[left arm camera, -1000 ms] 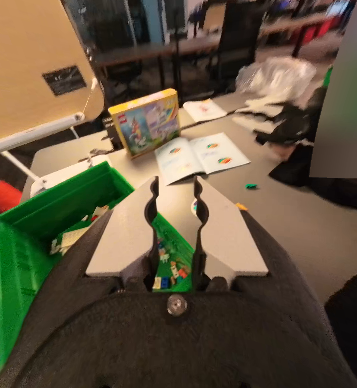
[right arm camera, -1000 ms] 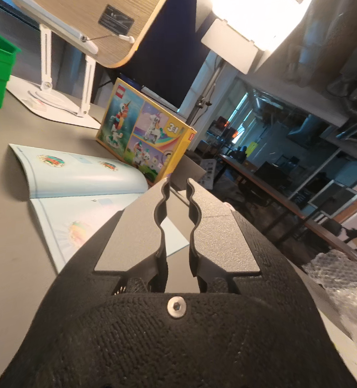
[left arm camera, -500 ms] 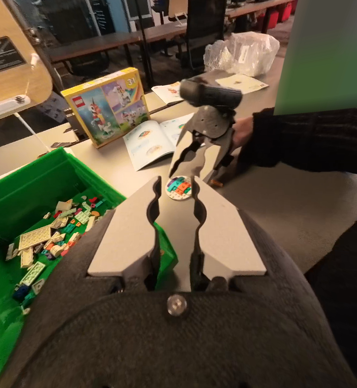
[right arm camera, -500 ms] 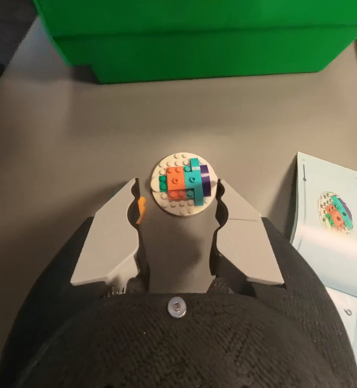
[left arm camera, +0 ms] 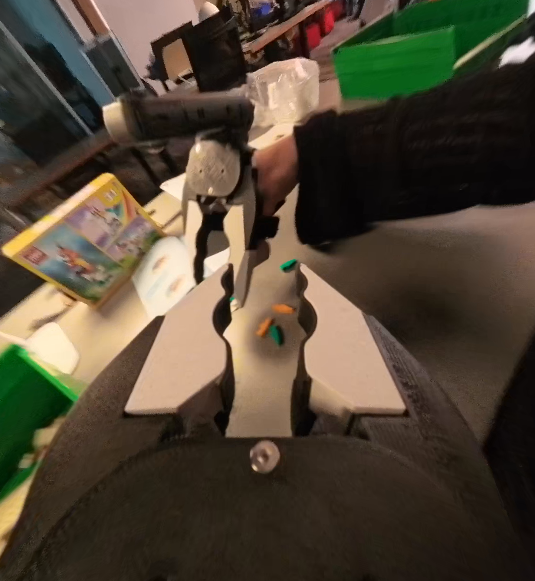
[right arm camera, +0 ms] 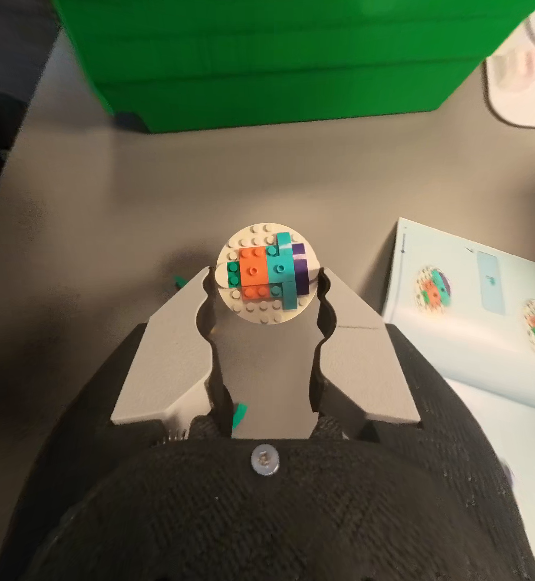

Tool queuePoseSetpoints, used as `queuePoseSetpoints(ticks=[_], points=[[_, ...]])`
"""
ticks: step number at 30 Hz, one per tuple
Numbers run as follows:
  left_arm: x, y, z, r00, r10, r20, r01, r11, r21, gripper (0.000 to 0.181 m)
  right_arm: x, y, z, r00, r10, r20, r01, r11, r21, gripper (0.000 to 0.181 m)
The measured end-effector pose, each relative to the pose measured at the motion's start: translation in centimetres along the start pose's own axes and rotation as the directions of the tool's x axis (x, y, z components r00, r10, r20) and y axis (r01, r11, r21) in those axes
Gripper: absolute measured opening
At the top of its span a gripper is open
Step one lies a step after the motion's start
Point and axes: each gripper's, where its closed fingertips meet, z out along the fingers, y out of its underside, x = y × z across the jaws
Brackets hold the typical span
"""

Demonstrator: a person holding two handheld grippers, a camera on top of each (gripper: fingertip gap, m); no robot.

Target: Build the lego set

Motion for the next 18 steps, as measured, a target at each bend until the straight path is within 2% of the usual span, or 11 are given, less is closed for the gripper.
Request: queuePoseSetpoints(ticks=[2, 4, 7, 9, 11, 13, 18], points=[[-0.7, 0.7, 1.7, 0.979, 0.186, 0.086, -0.183, 0.982, -0.044, 0.039, -0.1, 0.2, -2.1, 1.000, 0.026, -0.003, -0.026, 1.000, 0.006, 0.064], [-1.8, 1.3, 3.3, 0.903, 0.386, 0.191, -0.373, 0.922, -0.100, 0.039, -0.5, 0.7, -3.7, 0.999, 0.052, 0.005, -0.052, 0.999, 0.000, 0.064], [-2.4, 2.9, 5.8, 0.750, 0.624, 0.221, -0.589, 0.781, -0.208, 0.042, -1.7, 1.7, -5.1, 0.997, 0.071, 0.029, -0.071, 0.997, -0.030, 0.064], [-2.0, 4.2, 7.5, 0.651, 0.737, 0.181, -0.692, 0.674, -0.258, 0.044, -2.7, 2.2, -5.4, 0.996, 0.073, 0.048, -0.070, 0.996, -0.051, 0.064], [-1.7, 5.4, 8.7, 0.570, 0.808, 0.146, -0.755, 0.586, -0.294, 0.043, -3.5, 2.5, -5.5, 0.996, 0.070, 0.060, -0.067, 0.996, -0.064, 0.064], [-2.0, 6.2, 9.4, 0.513, 0.847, 0.139, -0.783, 0.528, -0.330, 0.044, -4.1, 2.7, -5.5, 0.995, 0.064, 0.071, -0.059, 0.996, -0.069, 0.064], [-1.8, 6.0, 10.0, 0.443, 0.880, 0.170, -0.819, 0.475, -0.324, 0.034, -4.9, 2.2, -5.4, 0.992, 0.065, 0.112, -0.062, 0.998, -0.025, 0.064]])
